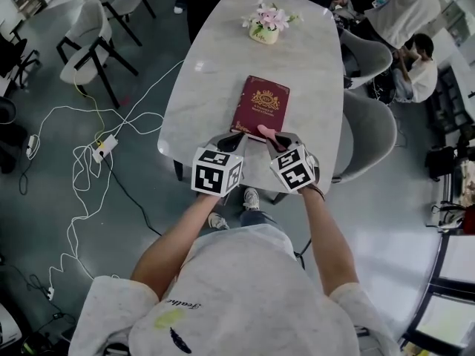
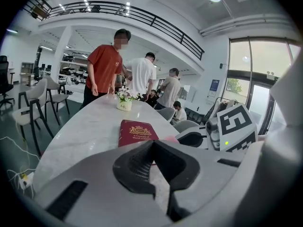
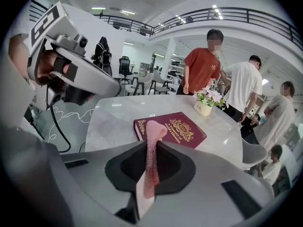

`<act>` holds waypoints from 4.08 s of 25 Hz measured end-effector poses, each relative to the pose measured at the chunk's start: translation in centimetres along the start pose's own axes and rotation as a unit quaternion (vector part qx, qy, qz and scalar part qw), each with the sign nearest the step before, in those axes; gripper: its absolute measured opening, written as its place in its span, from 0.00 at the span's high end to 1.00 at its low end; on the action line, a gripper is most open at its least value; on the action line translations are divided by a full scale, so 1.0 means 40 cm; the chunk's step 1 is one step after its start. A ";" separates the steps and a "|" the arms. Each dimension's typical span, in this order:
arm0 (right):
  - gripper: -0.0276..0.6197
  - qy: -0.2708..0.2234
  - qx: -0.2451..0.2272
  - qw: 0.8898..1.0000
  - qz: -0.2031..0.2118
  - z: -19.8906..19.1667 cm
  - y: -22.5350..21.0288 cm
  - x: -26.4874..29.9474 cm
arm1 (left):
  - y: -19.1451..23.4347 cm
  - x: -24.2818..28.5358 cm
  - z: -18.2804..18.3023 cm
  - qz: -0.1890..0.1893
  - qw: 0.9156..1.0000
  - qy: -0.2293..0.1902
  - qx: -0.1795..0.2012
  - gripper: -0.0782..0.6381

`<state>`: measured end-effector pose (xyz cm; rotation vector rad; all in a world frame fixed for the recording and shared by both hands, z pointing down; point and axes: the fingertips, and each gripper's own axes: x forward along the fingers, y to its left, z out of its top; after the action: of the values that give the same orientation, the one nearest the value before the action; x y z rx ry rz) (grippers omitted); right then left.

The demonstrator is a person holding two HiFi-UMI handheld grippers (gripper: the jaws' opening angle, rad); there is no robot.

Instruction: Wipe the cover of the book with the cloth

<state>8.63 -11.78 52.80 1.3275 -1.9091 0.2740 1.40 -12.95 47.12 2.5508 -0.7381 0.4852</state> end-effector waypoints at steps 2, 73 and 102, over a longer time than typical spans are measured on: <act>0.93 -0.007 -0.003 1.000 -0.008 0.017 -0.020 -0.013 | 0.000 0.003 0.002 -0.001 1.000 0.000 0.000 0.88; 0.93 -0.005 -0.086 0.994 0.067 0.165 -0.228 0.361 | 0.206 0.186 0.062 0.097 0.993 0.018 -0.068 0.88; 0.93 -0.003 -0.076 0.993 0.095 0.094 0.030 0.211 | 0.157 0.039 0.004 0.081 0.995 0.002 -0.057 0.88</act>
<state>4.55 -19.32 56.42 1.0492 -2.0224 0.2150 -0.91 -18.45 49.62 2.3949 -0.9494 0.4847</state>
